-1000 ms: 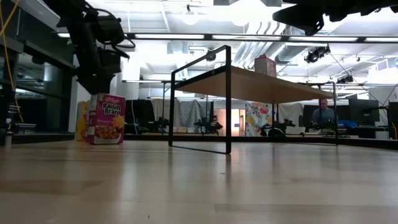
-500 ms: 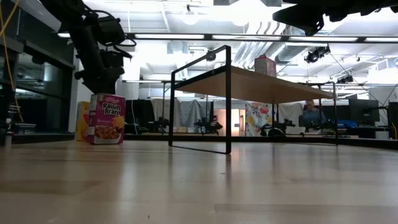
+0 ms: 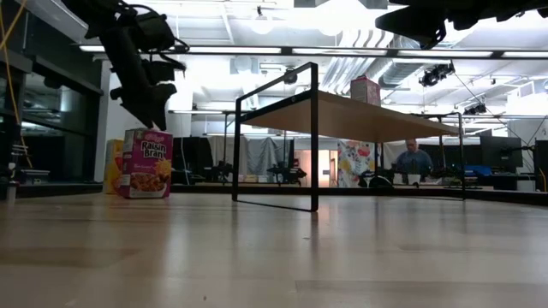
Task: Stack cereal on shelf
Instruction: Put the red cereal box on the shelf aligned with the other red cereal box
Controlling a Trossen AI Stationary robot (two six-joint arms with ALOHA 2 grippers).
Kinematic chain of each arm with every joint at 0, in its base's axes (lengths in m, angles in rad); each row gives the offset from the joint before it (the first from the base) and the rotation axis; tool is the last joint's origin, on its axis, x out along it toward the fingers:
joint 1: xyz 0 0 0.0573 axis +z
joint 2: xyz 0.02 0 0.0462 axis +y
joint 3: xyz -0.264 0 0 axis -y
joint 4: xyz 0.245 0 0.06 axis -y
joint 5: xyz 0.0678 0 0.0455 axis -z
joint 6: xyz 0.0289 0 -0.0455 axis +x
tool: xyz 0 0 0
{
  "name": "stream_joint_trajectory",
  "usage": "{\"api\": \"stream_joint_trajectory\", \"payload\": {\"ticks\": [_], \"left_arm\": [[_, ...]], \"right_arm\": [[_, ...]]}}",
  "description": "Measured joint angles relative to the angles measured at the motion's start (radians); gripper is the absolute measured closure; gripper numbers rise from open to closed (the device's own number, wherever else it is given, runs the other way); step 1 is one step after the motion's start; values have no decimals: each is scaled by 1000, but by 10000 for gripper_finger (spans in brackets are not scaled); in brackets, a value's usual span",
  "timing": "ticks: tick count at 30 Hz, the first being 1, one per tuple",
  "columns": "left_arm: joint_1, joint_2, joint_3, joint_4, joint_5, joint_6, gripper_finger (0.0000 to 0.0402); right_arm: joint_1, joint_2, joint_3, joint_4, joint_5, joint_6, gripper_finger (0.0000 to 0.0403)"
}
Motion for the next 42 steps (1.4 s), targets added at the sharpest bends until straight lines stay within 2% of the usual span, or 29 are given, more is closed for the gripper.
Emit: {"api": "stream_joint_trajectory", "payload": {"ticks": [9,14,21,29,38,42], "left_arm": [[0,0,0,16,-17,-19,168],[0,0,0,17,9,-3,166],[0,11,0,32,-19,40,124],[0,17,1,-17,-18,-29,119],[26,101,1,9,75,3,119],[26,126,1,26,76,17,119]], "right_arm": [[0,0,0,-15,7,1,135],[0,0,0,-18,16,3,135],[0,0,0,-18,16,3,135],[0,0,0,-18,17,3,135],[0,0,0,-18,17,3,135],[0,0,0,-20,17,3,135]]}}
